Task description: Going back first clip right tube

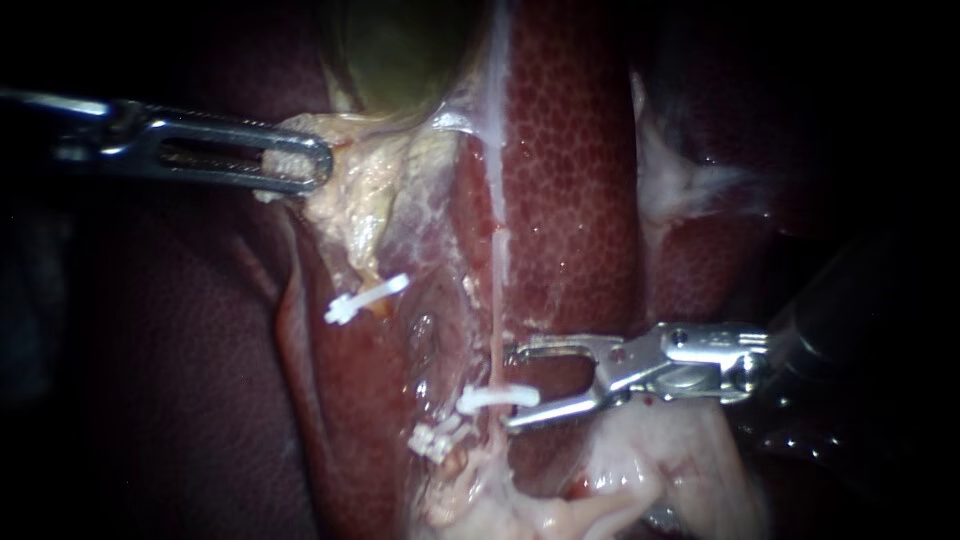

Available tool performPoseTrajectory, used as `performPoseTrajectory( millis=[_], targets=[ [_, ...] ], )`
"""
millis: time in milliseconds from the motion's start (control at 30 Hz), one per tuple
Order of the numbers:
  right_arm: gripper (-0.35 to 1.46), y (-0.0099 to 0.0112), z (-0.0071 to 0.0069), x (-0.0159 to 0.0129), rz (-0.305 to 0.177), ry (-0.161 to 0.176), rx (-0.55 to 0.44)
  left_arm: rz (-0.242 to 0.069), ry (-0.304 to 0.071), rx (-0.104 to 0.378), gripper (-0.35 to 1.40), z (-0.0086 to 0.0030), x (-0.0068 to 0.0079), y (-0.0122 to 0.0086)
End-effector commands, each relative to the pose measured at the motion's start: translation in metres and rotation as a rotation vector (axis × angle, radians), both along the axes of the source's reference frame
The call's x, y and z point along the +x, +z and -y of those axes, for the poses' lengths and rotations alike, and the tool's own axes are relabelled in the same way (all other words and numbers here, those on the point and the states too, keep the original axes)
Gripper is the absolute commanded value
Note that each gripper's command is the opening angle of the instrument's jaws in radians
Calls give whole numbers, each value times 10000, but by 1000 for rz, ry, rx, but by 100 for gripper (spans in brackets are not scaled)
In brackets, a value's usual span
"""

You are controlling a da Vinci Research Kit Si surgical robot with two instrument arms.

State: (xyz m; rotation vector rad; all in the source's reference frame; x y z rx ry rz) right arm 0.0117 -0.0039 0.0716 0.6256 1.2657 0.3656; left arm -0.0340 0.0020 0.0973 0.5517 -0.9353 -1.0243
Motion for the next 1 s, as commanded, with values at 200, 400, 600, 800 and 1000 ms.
performPoseTrajectory(
  millis=[200, 400, 600, 800, 1000],
  targets=[
    [60, -44, -28, -25, -12, 15, -45, 1, 0, 0, -35, 0, 0, 0],
    [60, -84, -56, -47, -38, 37, -60, 0, -1, -1, -35, 1, -2, 1],
    [60, -97, -64, -54, -36, 46, -59, -7, -7, -11, -35, 10, -13, 15],
    [60, -97, -63, -54, -36, 46, -59, -5, 20, -9, -35, 29, -38, 56],
    [60, -97, -63, -54, -37, 45, -59, -7, 36, 7, -35, 41, -59, 82]
  ],
)
